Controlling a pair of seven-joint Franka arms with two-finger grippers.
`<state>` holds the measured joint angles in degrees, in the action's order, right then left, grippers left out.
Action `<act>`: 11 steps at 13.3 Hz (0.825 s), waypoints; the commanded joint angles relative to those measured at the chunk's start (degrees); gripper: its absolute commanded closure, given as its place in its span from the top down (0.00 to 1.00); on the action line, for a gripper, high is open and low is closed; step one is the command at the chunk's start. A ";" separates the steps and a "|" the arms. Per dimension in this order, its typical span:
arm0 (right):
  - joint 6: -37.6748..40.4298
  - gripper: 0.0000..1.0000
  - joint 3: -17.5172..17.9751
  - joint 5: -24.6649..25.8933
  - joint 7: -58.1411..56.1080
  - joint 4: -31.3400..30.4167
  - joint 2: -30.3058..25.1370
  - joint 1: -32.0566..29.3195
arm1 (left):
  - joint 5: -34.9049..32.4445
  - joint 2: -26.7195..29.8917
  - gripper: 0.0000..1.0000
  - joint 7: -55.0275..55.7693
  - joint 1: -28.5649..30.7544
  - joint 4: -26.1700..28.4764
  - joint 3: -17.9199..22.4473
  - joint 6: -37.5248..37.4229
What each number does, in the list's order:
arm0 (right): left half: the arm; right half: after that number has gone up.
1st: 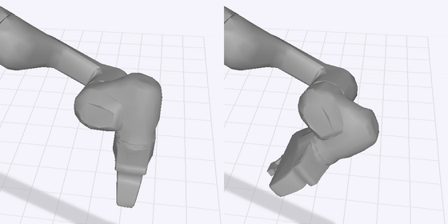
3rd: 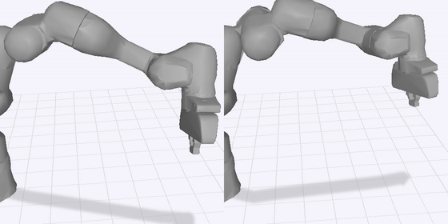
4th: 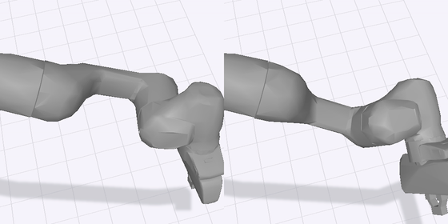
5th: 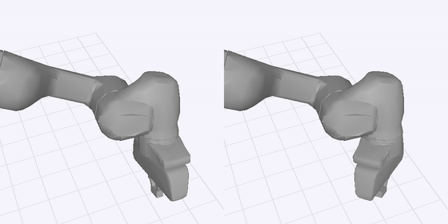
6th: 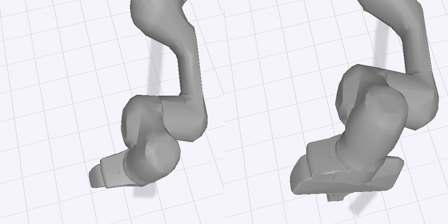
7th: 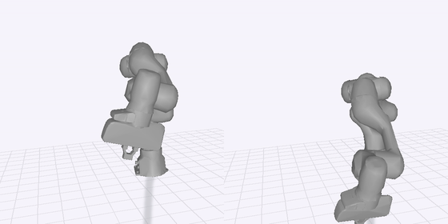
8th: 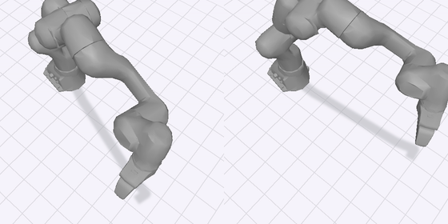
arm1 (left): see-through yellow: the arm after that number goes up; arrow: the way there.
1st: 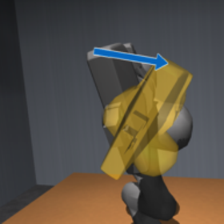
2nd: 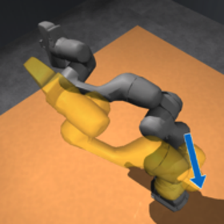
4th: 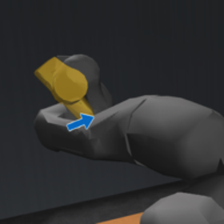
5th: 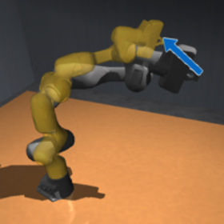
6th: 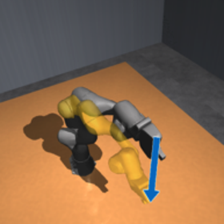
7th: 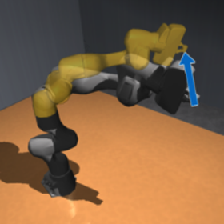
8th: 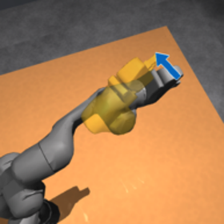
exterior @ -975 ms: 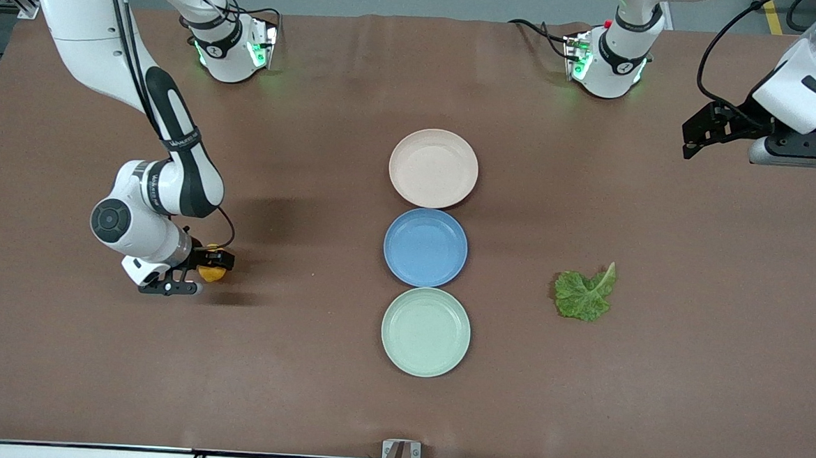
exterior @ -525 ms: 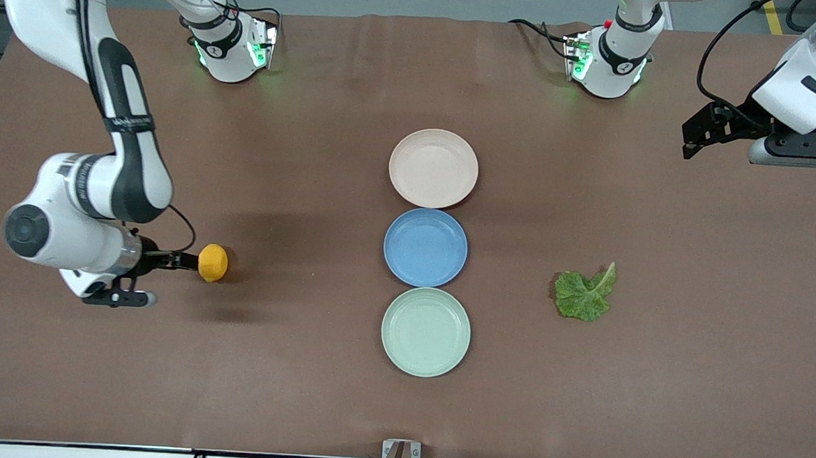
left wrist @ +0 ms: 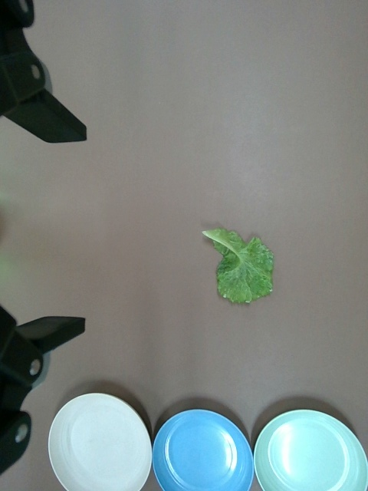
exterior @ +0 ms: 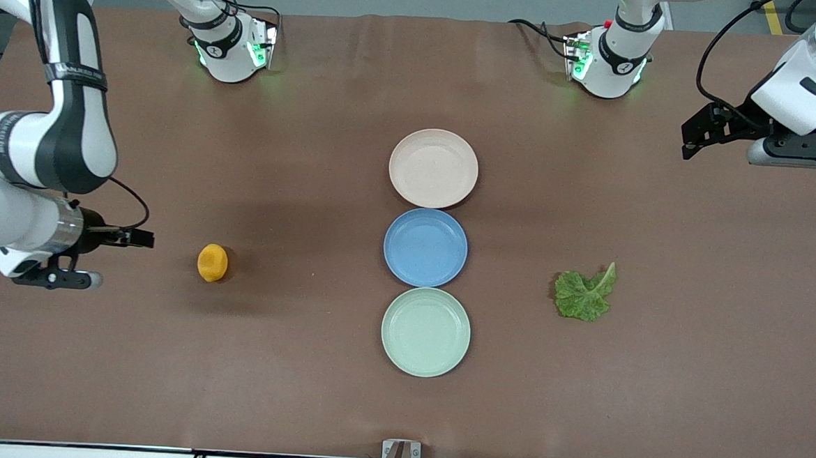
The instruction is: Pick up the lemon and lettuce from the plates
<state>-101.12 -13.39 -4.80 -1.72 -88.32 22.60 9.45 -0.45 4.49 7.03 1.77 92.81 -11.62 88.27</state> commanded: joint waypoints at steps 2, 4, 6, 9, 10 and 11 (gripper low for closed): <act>4.87 1.00 0.47 0.85 0.40 7.36 0.08 -1.72 | 0.72 0.96 1.00 0.70 0.43 1.15 -0.68 1.03; 6.45 1.00 0.56 0.59 0.49 7.90 -0.01 -1.89 | 0.72 0.87 1.00 0.70 0.43 1.15 -0.68 1.38; 8.47 1.00 0.56 -0.90 0.58 8.07 -0.44 -1.80 | 0.72 0.79 1.00 0.61 0.60 1.06 -0.68 1.38; 12.17 1.00 0.56 -0.12 0.14 7.81 -2.90 -2.33 | 0.81 0.70 1.00 0.52 0.69 0.71 -0.59 1.47; 12.17 1.00 0.56 0.06 0.05 7.55 -4.13 -2.42 | 0.81 0.78 1.00 0.61 0.78 0.62 -0.59 1.47; 12.35 1.00 0.56 0.15 -1.08 7.11 -5.18 -2.42 | 0.89 0.96 1.00 0.61 0.78 0.71 -0.51 1.38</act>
<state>-89.69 -13.47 -4.93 -1.85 -79.58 21.08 7.92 -0.45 4.49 7.03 1.84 93.11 -11.80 89.12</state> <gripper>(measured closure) 0.000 0.000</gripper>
